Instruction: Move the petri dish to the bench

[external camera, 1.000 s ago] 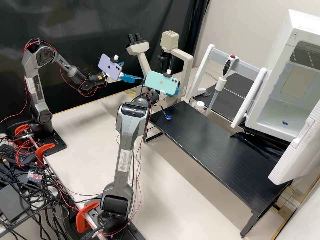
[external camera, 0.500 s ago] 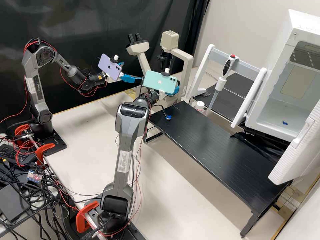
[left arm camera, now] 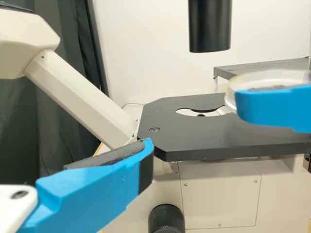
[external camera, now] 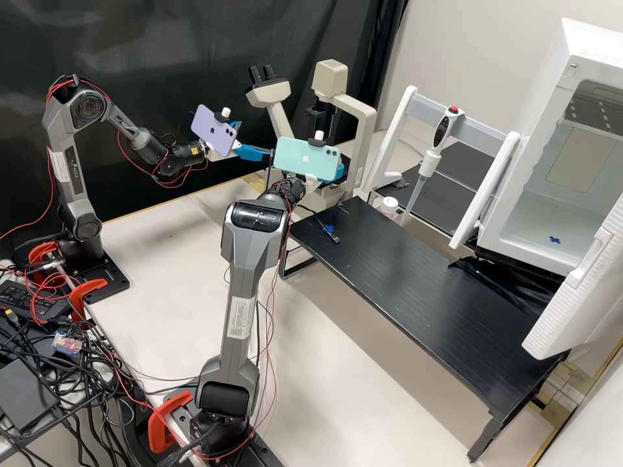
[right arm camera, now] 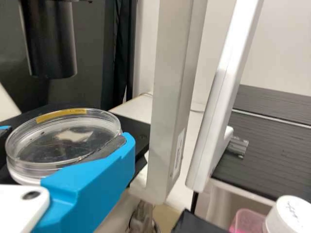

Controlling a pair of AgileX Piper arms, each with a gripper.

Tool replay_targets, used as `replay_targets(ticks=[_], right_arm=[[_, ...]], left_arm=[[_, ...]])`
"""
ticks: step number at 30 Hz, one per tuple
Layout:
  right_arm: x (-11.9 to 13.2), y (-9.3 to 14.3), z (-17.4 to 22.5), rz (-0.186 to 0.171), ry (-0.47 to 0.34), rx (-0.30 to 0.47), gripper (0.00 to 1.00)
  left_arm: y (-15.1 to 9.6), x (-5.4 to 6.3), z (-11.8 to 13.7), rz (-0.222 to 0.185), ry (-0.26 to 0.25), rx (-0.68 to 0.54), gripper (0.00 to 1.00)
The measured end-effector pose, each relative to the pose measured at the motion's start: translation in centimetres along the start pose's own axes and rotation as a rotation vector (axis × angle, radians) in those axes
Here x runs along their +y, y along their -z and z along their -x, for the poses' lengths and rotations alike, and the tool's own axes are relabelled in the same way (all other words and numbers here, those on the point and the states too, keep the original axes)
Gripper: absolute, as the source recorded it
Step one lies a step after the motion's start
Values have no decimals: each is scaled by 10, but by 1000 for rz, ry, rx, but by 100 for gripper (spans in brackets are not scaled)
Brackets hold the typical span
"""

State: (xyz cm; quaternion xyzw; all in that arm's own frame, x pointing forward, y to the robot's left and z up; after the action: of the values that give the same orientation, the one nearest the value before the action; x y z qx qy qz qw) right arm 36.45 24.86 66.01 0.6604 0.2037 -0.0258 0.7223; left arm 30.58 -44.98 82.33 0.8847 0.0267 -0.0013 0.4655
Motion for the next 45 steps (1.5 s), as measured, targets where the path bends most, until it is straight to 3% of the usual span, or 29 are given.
replay_targets(ticks=[7, 18, 26, 30, 33, 45], right_arm=[[6, -14, 27, 6, 3, -26, 0], [17, -48, 81, -39, -29, -91, 0], [25, -75, 118, -92, -65, -150, 0], [23, -87, 129, -86, -78, -174, 0], [20, -91, 135, -63, -87, -169, 0], [11, -92, 145, -35, -98, -145, 0]], left_arm=[[0, 0, 0, 0, 0, 0, 100], [0, 0, 0, 0, 0, 0, 100], [0, 0, 0, 0, 0, 0, 100], [0, 0, 0, 0, 0, 0, 100], [0, 0, 0, 0, 0, 0, 100], [0, 0, 0, 0, 0, 0, 100]])
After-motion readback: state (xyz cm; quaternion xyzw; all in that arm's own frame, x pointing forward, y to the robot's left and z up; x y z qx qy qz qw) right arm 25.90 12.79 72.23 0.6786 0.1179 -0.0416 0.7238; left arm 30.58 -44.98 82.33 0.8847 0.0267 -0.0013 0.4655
